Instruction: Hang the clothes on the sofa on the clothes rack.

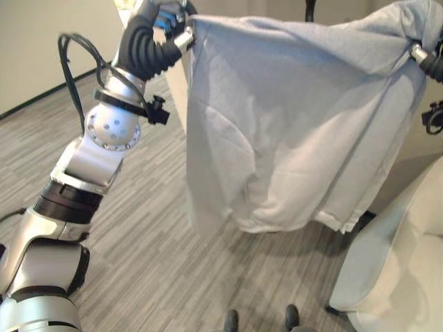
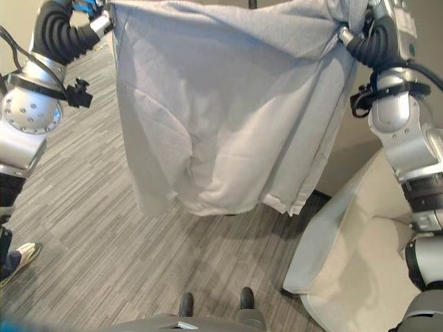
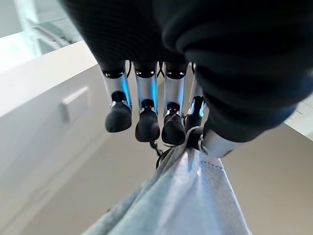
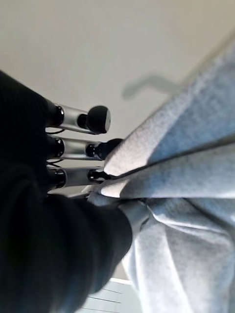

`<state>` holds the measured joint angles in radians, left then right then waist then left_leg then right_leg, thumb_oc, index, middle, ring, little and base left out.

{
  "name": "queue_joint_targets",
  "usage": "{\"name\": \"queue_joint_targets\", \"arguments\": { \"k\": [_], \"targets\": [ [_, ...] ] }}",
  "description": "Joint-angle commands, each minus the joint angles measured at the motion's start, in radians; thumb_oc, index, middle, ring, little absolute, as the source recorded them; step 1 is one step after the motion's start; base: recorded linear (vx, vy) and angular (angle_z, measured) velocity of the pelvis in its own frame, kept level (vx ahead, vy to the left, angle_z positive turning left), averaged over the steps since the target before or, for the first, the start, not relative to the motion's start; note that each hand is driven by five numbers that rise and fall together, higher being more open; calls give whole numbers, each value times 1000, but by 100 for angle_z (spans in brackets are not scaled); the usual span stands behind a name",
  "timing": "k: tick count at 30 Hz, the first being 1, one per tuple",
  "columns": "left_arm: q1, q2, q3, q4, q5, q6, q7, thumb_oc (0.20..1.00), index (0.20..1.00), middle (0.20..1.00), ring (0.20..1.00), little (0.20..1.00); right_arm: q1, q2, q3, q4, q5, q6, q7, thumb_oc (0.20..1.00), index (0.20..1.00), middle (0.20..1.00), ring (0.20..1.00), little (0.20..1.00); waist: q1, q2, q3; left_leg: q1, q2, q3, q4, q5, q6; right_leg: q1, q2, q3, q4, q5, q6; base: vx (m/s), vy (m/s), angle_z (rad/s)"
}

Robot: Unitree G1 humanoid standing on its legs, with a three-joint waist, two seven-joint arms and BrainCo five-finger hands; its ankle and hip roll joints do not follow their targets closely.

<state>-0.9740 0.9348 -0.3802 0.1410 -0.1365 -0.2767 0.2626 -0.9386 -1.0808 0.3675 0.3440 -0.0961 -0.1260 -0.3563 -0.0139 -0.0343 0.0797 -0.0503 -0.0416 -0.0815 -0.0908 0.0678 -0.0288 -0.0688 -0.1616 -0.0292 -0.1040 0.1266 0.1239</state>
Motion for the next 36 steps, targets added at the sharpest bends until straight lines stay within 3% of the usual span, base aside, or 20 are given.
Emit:
{"name": "queue_joint_targets", "arguments": {
  "k": [1, 4, 8, 10, 11, 13, 16, 18, 20, 23, 29, 36],
  "targets": [
    [-154, 40, -58, 97, -14, -6, 57, 200, 200, 200, 200, 200, -140, -55, 19, 52, 89, 4, -23, 200, 200, 200, 200, 200, 46, 5, -42, -29, -4, -16, 5, -114, 15, 72, -18, 26, 25, -120, 36, 70, 105, -14],
    [-206, 52, -97, 128, -16, -3, 64, 200, 200, 200, 200, 200, -205, -38, 74, 90, 114, 7, -21, 200, 200, 200, 200, 200, 52, 6, -26, -34, -12, -19, 9, -116, 27, 49, -30, 31, 64, -118, 43, 36, 80, -9],
    [-292, 45, -159, 190, -17, 7, 80, 200, 200, 200, 200, 200, -309, -27, 150, 157, 140, 13, -28, 200, 200, 200, 200, 200, 51, 17, 2, -22, -20, -21, 14, -119, 46, -7, -43, 33, 214, -88, 46, 38, 107, -8],
    [-314, 37, -171, 209, -19, 7, 87, 200, 200, 200, 200, 200, -323, -29, 159, 172, 144, 13, -35, 200, 200, 200, 200, 200, 46, 23, 13, -16, -21, -28, 14, -120, 47, -25, -40, 35, 261, -84, 44, 97, 59, -21],
    [-345, 23, -184, 229, -12, 7, 102, 200, 200, 200, 200, 200, -329, -45, 147, 179, 151, 11, -55, 200, 200, 200, 200, 200, 24, 41, 18, 17, -20, -49, 8, -133, 46, -59, -16, 55, 264, -66, 30, 194, 21, -16],
    [-375, 17, -202, 240, -12, 7, 105, 200, 200, 200, 200, 200, -354, -57, 155, 195, 164, 9, -63, 200, 200, 200, 200, 200, 11, 54, 20, 35, -13, -64, 4, -143, 43, -96, 9, 71, 223, -74, 24, 211, -28, -4],
    [-391, 17, -207, 231, -2, 9, 110, 200, 200, 200, 200, 200, -346, -85, 138, 181, 166, 13, -76, 200, 200, 200, 200, 200, -26, 66, 44, 72, -15, -105, 4, -156, 39, -180, 56, 137, 108, -34, 39, 163, -77, -3],
    [-384, 22, -206, 219, 20, 13, 110, 200, 200, 200, 200, 200, -304, -114, 118, 171, 150, 13, -79, 200, 200, 200, 200, 200, -57, 64, 54, 99, -18, -125, 4, -167, 36, -210, 97, 189, 77, -10, 51, 155, -86, 51],
    [-382, 8, -211, 205, 26, 11, 106, 200, 200, 200, 200, 200, -277, -126, 94, 166, 153, 12, -71, 200, 200, 200, 200, 200, -67, 50, 44, 106, -21, -133, 4, -181, 29, -174, 91, 207, 60, -15, 46, 75, -87, 80],
    [-381, -46, -224, 207, 28, 11, 102, 200, 200, 200, 200, 200, -239, -128, 64, 154, 165, 8, -60, 200, 200, 200, 200, 200, -82, 30, 7, 123, 5, -143, 4, -196, 15, -126, 89, 200, 56, -10, 27, 167, -240, 90],
    [-384, -88, -256, 246, -9, 9, 87, 200, 200, 200, 200, 200, -221, -164, 84, 171, 188, 3, -33, 200, 200, 200, 200, 200, -103, 37, -42, 108, 42, -171, 4, -190, -21, -71, 97, 158, 26, -36, 5, 86, -156, 13],
    [-427, -119, -312, 315, -50, 10, 78, 200, 200, 200, 200, 200, -343, -165, 242, 302, 231, 13, 10, 200, 200, 200, 200, 200, -92, 33, -58, 87, 61, -185, 4, -171, -51, -40, 101, 113, 17, -60, -13, 27, -101, 24]
  ]
}}
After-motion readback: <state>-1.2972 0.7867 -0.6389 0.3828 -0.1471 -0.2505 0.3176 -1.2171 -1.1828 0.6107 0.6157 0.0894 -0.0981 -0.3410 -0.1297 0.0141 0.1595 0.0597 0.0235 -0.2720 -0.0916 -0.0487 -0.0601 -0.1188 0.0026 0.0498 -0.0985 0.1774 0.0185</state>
